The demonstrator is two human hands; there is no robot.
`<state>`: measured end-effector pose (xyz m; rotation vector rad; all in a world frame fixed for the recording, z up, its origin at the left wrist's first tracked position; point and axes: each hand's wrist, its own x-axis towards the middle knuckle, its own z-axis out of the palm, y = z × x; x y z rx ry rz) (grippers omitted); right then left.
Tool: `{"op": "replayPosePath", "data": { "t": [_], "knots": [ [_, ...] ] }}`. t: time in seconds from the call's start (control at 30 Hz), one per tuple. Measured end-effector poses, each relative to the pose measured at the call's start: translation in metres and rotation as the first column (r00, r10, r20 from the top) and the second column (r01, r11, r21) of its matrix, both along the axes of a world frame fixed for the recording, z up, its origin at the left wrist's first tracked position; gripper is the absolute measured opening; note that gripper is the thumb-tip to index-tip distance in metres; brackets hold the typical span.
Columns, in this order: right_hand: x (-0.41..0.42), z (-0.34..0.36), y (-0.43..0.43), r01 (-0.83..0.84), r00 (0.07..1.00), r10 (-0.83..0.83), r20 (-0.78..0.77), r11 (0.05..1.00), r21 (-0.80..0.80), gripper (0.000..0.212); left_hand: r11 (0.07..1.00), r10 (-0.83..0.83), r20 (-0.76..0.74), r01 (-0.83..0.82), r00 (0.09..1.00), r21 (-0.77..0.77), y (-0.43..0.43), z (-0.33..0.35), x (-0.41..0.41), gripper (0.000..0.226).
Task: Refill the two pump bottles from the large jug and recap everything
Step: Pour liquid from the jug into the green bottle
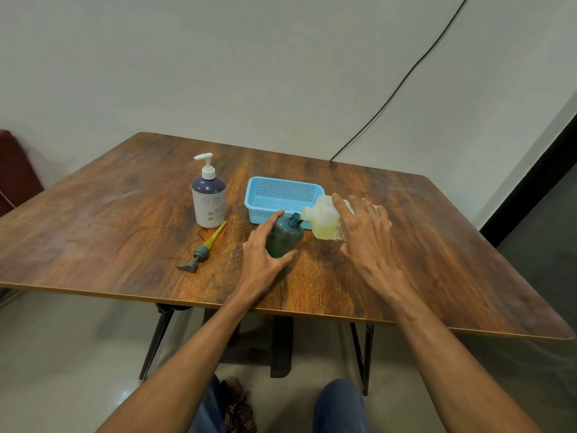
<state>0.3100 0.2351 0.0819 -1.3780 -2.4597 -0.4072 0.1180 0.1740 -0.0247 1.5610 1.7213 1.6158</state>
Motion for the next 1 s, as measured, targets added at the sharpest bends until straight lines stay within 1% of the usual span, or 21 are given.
{"op": "replayPosePath", "data": {
  "t": [0.37, 1.0],
  "knots": [
    [0.0004, -0.0007, 0.0016, -0.005, 1.000, 0.005, 0.005, 1.000, 0.010, 0.105, 1.000, 0.004, -0.007, -0.004, 1.000, 0.000, 0.0005, -0.0013, -0.0008, 0.089],
    [0.0016, -0.0011, 0.0016, -0.009, 1.000, 0.009, -0.007, 1.000, 0.029, 0.101, 1.000, 0.000, -0.019, 0.000, 1.000, -0.002, 0.0019, -0.0027, -0.0004, 0.089]
  ]
}}
